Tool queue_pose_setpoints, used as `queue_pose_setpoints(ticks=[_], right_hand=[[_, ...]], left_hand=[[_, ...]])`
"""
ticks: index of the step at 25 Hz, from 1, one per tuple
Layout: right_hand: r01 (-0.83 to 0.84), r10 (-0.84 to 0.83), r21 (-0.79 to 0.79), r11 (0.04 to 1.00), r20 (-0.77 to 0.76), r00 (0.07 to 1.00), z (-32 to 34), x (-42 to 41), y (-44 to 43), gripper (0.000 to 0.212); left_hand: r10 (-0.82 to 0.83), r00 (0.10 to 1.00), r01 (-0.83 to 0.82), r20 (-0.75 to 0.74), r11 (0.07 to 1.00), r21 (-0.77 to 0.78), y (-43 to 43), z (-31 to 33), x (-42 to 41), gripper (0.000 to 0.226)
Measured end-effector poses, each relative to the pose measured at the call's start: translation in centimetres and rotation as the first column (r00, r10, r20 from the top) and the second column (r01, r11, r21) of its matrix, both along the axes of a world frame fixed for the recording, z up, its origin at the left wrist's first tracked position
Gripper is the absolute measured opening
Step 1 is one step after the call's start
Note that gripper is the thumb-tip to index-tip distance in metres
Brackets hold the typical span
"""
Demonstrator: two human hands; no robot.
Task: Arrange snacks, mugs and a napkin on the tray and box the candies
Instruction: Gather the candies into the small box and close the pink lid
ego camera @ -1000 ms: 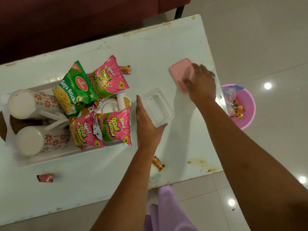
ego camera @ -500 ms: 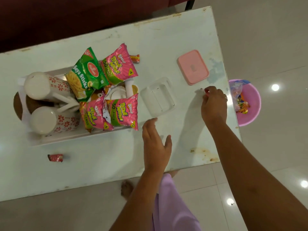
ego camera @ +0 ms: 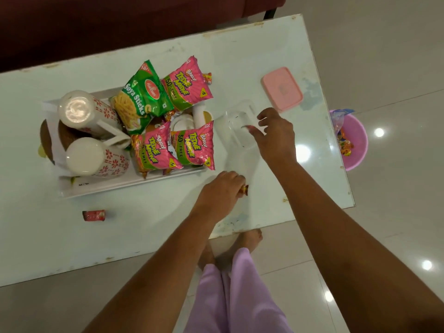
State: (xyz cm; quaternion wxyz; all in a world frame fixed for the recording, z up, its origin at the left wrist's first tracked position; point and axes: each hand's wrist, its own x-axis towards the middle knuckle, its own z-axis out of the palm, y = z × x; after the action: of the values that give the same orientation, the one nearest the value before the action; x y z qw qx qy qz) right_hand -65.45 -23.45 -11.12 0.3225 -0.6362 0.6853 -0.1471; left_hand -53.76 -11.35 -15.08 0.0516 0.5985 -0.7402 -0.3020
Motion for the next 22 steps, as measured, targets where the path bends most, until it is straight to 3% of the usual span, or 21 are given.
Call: queue_pose_setpoints(ticks=[2,4,6,8,10,13,14,16,19,22], right_hand=[[0.091,-0.09,-0.026,0.995,0.051,0.995,0.4,-0.1,0.4,0.026],[0.225,-0.222,0.001,0.974,0.17,0.96,1.1,-0.2,1.1,0.018],[0.271,-0.336,0.213,0.939,0.394,0.856,2.0,-0.3,2.1,0.012],[0.116,-0.351,0.414,0.903,0.555,0.754,2.9,-0.3,3.1,0.014],[0.012,-0.292,0.408,0.913,0.632,0.718,2.9,-0.1,3.5,0.017],[0.125,-0.357,0.368,0.921,0.674,0.647,2.5,0.4,2.3,0.015],[0.193,-0.387,0.354,0.915,0.638,0.666,2.1,0.5,1.7,0.014],[0.311,-0.397,0.255,0.916,0.454,0.797,1.2,0.6,0.3,0.014],[0.254,-0.257,0.037,0.966,0.121,0.959,0.5,1.6,-0.1,0.021],[0.262,-0.25,-0.081,0.962,0.14,0.958,0.7,3.8,1.5,0.022]], left_hand=[[0.294,0.921,-0.313,-0.256,0.949,-0.036,-0.1,1.5,-0.1,0.017],[0.541,0.691,-0.58,-0.479,0.811,0.078,-0.8,3.1,-0.3,0.013],[0.685,0.421,-0.684,-0.595,0.67,0.288,-2.4,4.3,-0.6,0.013],[0.741,0.25,-0.686,-0.623,0.59,0.427,-4.2,5.2,-0.8,0.014],[0.762,0.26,-0.696,-0.594,0.574,0.432,-5.8,5.9,-0.9,0.013],[0.8,0.297,-0.728,-0.522,0.543,0.419,-7.4,6.4,-0.2,0.004],[0.806,0.311,-0.727,-0.504,0.544,0.42,-7.8,6.6,0.1,0.006],[0.798,0.342,-0.72,-0.497,0.562,0.406,-8.2,7.1,0.6,0.014],[0.766,0.335,-0.74,-0.549,0.574,0.349,-6.9,7.9,1.6,0.009],[0.771,0.213,-0.767,-0.601,0.512,0.386,-3.8,8.1,4.0,0.015]])
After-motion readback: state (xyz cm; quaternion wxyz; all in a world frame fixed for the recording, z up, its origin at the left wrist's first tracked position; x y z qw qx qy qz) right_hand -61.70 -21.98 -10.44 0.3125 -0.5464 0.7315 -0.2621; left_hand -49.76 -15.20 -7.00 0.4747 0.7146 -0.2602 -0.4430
